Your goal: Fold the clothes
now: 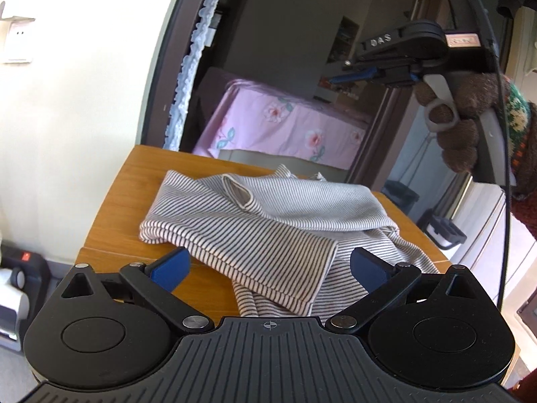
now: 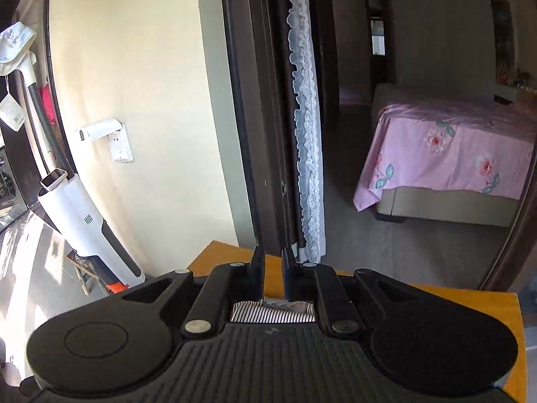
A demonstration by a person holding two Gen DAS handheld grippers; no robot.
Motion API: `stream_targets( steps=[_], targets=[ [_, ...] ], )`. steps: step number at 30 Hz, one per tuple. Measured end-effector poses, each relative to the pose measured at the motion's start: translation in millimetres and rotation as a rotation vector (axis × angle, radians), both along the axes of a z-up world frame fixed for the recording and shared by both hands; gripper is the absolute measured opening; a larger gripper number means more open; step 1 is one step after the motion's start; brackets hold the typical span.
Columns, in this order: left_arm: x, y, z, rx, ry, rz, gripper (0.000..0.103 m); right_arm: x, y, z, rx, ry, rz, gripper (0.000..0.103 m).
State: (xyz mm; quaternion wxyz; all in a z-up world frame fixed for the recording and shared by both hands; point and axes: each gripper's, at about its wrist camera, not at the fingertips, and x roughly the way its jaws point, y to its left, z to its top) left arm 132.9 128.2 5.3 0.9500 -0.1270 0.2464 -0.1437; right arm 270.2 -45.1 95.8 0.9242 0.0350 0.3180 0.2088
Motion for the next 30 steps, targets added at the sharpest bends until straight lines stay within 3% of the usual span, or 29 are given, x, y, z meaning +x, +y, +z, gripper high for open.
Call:
stream_targets(
  steps=[3,5,7,9,10,11,13,15,17,20,23,27,30],
  targets=[
    [4,12,0,-0.025,0.009,0.041,0.103,-21,-15,-38,0.101,0.227,0.032,0.020],
    [8,20,0,-0.043,0.015,0.067,0.103,-33,-17,-68,0.158,0.364,0.037,0.022],
    [10,26,1,-0.053,0.016,0.090,0.103,-41,-16,-95,0.203,0.458,0.031,0.022],
    [10,29,4,-0.053,0.013,0.105,0.103,-44,-11,-112,0.217,0.480,0.025,0.023],
    [10,29,5,-0.052,0.011,0.111,0.103,-44,-6,-117,0.207,0.459,0.030,0.027],
    [9,29,7,-0.049,0.008,0.114,0.103,-44,0,-121,0.194,0.432,0.037,0.038],
    [5,28,11,-0.046,0.002,0.116,0.103,-42,13,-125,0.134,0.351,0.047,0.037],
    [1,26,14,-0.041,0.001,0.113,0.103,-45,30,-113,0.097,0.268,0.116,0.004],
    [-4,22,17,-0.022,-0.006,0.100,0.103,-55,46,-83,0.065,0.132,0.208,0.004],
    [-9,17,20,0.005,-0.019,0.065,0.103,-63,50,-13,0.063,-0.115,0.291,0.003],
    [-8,13,22,0.009,-0.020,0.041,0.103,-50,34,46,0.037,-0.307,0.243,0.003],
    [1,0,24,0.006,-0.017,0.015,0.103,-15,-22,72,-0.011,-0.354,0.088,0.003],
    [10,-15,25,0.025,-0.012,-0.021,0.103,-1,-73,57,-0.030,-0.313,-0.027,0.004]
  ],
)
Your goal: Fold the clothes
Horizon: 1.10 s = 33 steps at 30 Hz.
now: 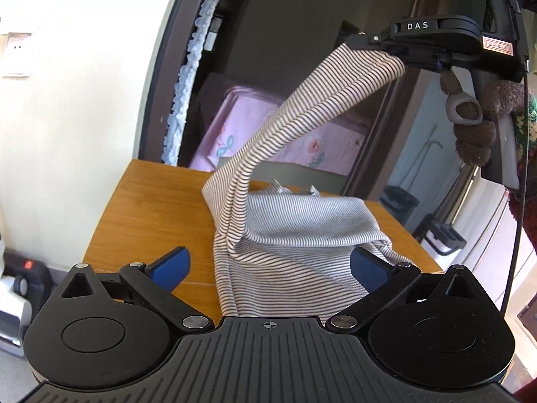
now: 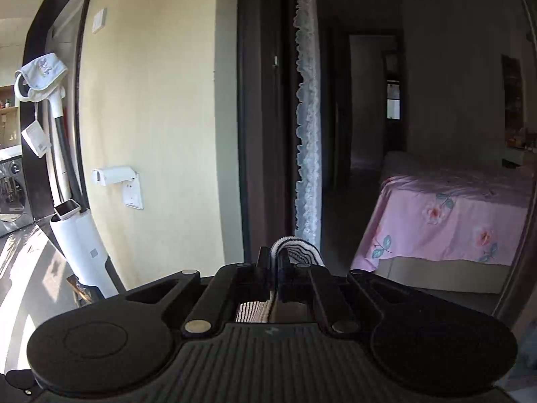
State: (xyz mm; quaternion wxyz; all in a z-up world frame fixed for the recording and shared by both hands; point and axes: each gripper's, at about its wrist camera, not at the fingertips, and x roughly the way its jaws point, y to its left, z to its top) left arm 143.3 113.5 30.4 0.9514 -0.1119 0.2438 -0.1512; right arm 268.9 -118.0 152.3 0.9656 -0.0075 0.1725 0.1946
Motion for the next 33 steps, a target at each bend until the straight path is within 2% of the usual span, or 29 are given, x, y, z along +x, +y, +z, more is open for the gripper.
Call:
stream_targets(
  steps=[3,7,11,14,17,19,20,21,22,23,25,28,30,33],
  targets=[
    [19,-17,0,0.035,0.006,-0.051,0.103,7,-47,-31,0.023,0.079,-0.092,0.004],
    [54,-40,3,0.065,-0.008,-0.114,0.103,16,-90,-91,0.062,0.211,-0.188,0.004],
    [96,-55,1,-0.014,0.015,-0.113,0.103,28,-108,-149,0.060,0.328,-0.237,0.005],
    [124,-67,-17,-0.043,0.065,-0.111,0.103,29,-110,-172,0.004,0.326,-0.284,0.017],
    [142,-73,-40,0.011,0.104,-0.100,0.103,15,-106,-165,0.049,0.256,-0.290,0.030],
    [143,-74,-48,0.046,0.072,-0.092,0.103,2,-99,-153,0.099,0.186,-0.243,0.046],
    [141,-76,-51,0.064,0.057,-0.087,0.103,-4,-96,-147,0.124,0.150,-0.220,0.060],
    [140,-78,-53,0.082,0.042,-0.082,0.103,-5,-93,-147,0.169,0.155,-0.179,0.077],
    [139,-80,-56,0.099,0.027,-0.077,0.103,-5,-90,-148,0.217,0.167,-0.135,0.087],
    [140,-80,-57,0.102,0.031,-0.054,0.103,-6,-86,-149,0.266,0.179,-0.090,0.101],
    [141,-78,-58,0.106,0.038,-0.008,0.103,-1,-80,-165,0.330,0.226,-0.043,0.103],
    [146,-66,-59,0.064,0.078,0.065,0.103,10,-73,-202,0.349,0.299,-0.107,0.103],
    [149,-57,-58,0.025,0.094,0.084,0.103,8,-73,-203,0.376,0.282,-0.109,0.103],
    [140,-59,-55,0.061,0.062,0.071,0.103,6,-72,-206,0.373,0.280,-0.114,0.103]
  ],
)
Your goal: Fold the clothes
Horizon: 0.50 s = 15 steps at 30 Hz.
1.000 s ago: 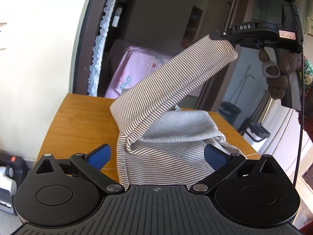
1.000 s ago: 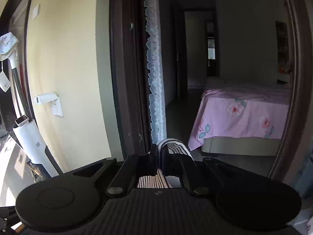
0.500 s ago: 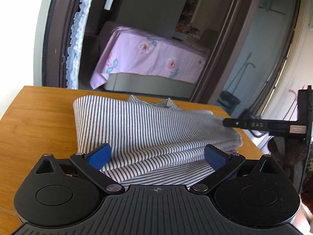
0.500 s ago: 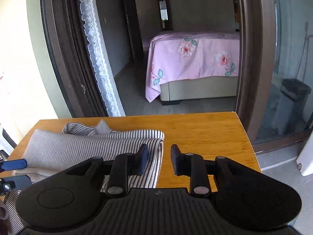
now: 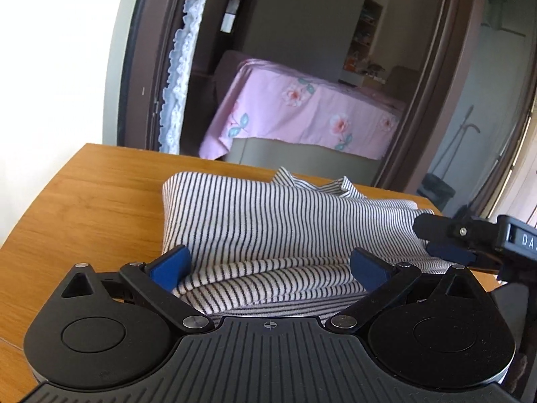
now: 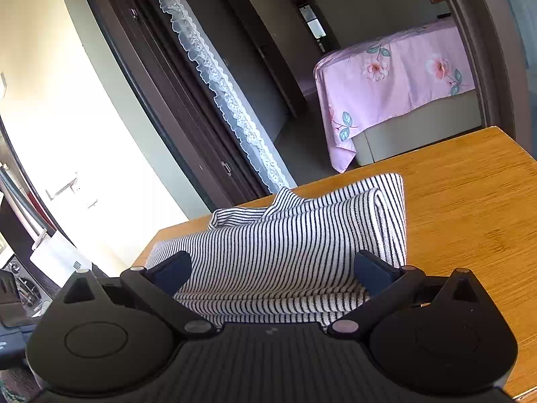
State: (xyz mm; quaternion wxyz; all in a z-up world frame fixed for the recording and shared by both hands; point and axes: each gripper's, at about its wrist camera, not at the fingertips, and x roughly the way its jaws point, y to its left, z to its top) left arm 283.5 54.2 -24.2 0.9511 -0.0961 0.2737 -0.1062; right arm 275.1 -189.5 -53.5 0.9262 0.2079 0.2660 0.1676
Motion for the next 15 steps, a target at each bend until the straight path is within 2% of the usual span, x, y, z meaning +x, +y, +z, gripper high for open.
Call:
stream_targets(
  steps=[3,6,9,13,15],
  targets=[
    [-9,-5,14,-0.006,-0.090,-0.081,0.103,-4,2,-1,0.000,-0.004,0.001,0.103],
    [-3,-9,21,-0.085,-0.110,-0.177,0.103,-4,-4,-4,0.038,-0.008,0.004,0.103],
    [18,-6,0,-0.136,0.019,-0.163,0.103,-4,-6,-6,0.060,-0.012,0.006,0.103],
    [23,-2,-8,-0.147,0.041,-0.154,0.103,-4,-2,-6,0.039,-0.008,0.007,0.103],
    [25,-8,-7,-0.102,0.047,-0.154,0.103,-3,-2,-5,0.031,-0.006,0.011,0.103]
  ],
)
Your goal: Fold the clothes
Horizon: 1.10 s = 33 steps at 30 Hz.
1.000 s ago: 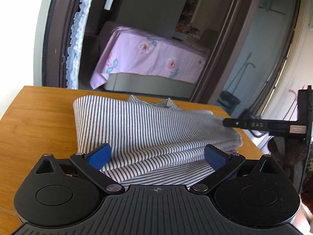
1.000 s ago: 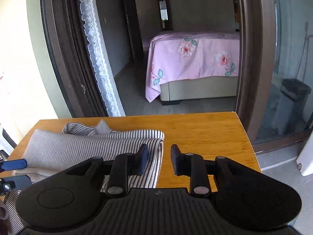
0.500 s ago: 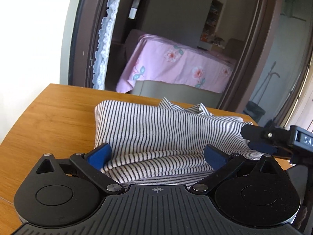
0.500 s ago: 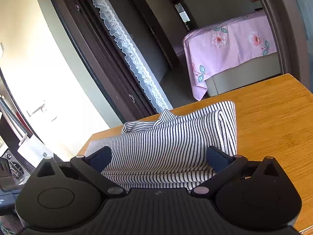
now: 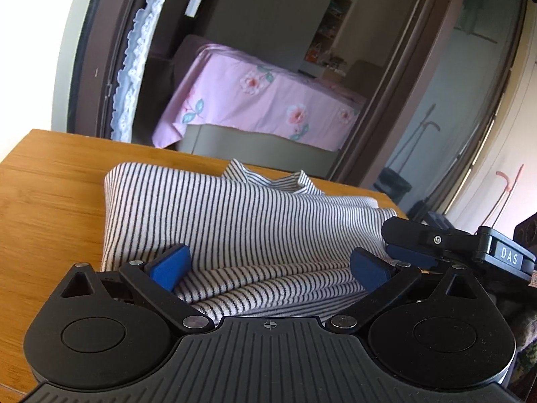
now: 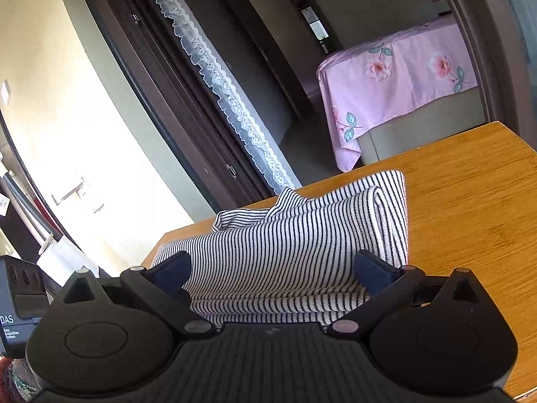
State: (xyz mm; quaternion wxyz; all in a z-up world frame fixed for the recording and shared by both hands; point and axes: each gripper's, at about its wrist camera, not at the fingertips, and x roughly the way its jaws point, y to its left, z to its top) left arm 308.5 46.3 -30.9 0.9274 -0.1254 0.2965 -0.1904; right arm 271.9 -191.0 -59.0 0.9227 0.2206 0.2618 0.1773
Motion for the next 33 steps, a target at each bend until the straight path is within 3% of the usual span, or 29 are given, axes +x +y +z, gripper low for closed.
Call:
stream_targets(
  steps=[3,7,11,17,25,29,31,33],
  targets=[
    [2,-3,0,0.025,0.012,-0.016,0.103,1,5,4,-0.035,0.009,0.016,0.103],
    [2,7,-2,-0.031,0.008,-0.020,0.103,-2,7,15,-0.068,0.026,0.043,0.103],
    [2,11,-3,-0.062,0.000,-0.015,0.103,-16,0,19,0.002,0.025,0.002,0.103],
    [0,12,-2,-0.065,-0.006,-0.009,0.103,-20,15,7,-0.110,-0.009,0.017,0.103],
    [-9,10,2,-0.021,-0.048,0.046,0.103,-22,8,4,-0.074,-0.016,0.030,0.103],
    [-24,7,10,0.025,-0.119,0.096,0.103,-24,14,5,-0.109,-0.024,0.020,0.103],
    [-35,11,14,0.011,-0.152,0.096,0.103,-24,15,4,-0.113,-0.026,0.018,0.103],
    [-34,16,9,-0.016,-0.099,0.072,0.103,-24,13,4,-0.104,-0.025,0.019,0.103]
  ],
)
